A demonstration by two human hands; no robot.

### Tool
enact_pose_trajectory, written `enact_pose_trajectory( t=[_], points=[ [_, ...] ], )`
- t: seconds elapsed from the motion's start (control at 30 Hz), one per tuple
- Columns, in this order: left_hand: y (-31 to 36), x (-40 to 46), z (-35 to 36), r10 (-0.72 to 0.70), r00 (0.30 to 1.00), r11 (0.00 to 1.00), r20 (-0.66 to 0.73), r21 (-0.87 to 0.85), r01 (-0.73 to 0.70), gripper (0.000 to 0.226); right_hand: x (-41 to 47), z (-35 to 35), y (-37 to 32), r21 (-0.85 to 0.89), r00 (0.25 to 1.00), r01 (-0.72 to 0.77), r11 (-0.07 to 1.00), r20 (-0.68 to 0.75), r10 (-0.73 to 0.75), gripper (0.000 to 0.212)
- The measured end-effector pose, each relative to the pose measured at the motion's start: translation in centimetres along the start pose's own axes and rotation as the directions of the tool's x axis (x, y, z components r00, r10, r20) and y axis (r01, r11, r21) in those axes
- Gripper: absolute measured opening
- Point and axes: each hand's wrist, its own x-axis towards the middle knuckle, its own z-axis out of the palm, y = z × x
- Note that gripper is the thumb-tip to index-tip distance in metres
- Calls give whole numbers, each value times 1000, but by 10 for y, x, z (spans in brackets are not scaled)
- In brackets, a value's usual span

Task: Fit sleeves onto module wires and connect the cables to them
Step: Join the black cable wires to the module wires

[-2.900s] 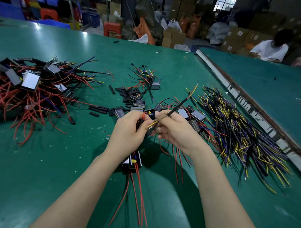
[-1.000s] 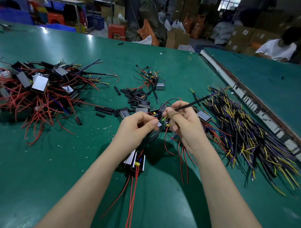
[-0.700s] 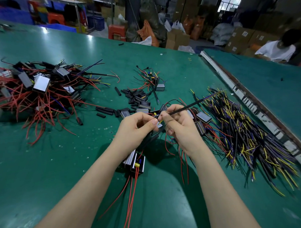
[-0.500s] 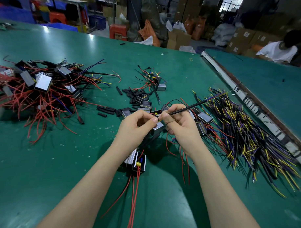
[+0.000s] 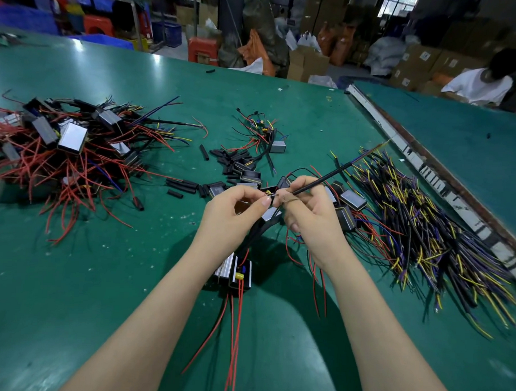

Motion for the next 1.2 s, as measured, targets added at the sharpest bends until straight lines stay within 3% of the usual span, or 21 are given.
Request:
enact_pose_trajectory(
  t=[0.3, 0.5, 0.67, 0.73, 0.87, 0.97, 1.1, 1.2],
  points=[
    [4, -5, 1, 56, 997, 998, -61, -2, -56, 11, -1, 1, -1, 9, 993, -114, 993, -27, 114, 22],
    [7, -9, 1, 237, 969, 943, -76, 260, -210, 11, -1, 2, 0, -59, 990, -135, 989, -41, 133, 23],
    [6, -9, 0, 431, 902, 770, 15, 516, -376, 6, 1, 3, 3, -9, 982, -188, 982, -34, 188, 24],
    [6, -10, 0, 371, 928, 827, -21, 462, -320, 8, 1, 2, 4, 7, 981, -190, 982, -39, 190, 24],
    [8, -4, -2, 51, 999, 993, -6, 102, -51, 18, 1, 0, 3, -29, 981, -183, 983, -73, 181, 21],
    [10, -2, -3, -24, 997, 997, 73, -66, 29, 19, 2, -1, 0, -64, 977, -202, 977, -86, 196, 23],
    [8, -1, -5, -90, 985, 981, 144, -160, 113, 9, 2, -2, -1, -77, 971, -226, 971, -97, 219, 23],
    [5, -2, -7, -175, 948, 965, 265, -145, 219, 14, 2, -2, -1, -28, 966, -240, 970, -105, 236, 22]
  ],
)
